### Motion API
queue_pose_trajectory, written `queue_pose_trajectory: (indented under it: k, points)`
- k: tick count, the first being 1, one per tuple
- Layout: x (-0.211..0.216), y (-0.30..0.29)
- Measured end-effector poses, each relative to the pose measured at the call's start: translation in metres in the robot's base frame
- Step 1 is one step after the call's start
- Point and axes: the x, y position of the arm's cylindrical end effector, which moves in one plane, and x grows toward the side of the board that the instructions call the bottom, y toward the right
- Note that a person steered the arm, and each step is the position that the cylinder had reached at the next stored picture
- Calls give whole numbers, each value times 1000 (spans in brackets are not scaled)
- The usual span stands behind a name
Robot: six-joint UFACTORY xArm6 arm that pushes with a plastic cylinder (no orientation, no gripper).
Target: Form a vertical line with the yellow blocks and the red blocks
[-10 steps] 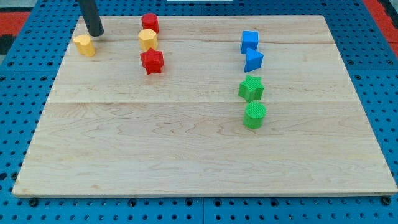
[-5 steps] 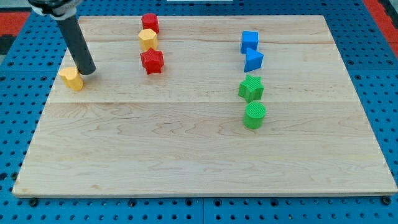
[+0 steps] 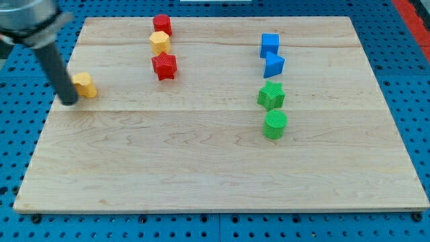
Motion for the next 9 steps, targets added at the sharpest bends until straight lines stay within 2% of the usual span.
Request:
queue_pose_trajectory:
  k: [1,2,3,4,5,6,7,9]
  points:
    - [-37,-15]
    - [-28,84]
    - [0,127]
    - [8,89]
    - [76,90]
    - [76,151]
    - [35,152]
    - [32,190]
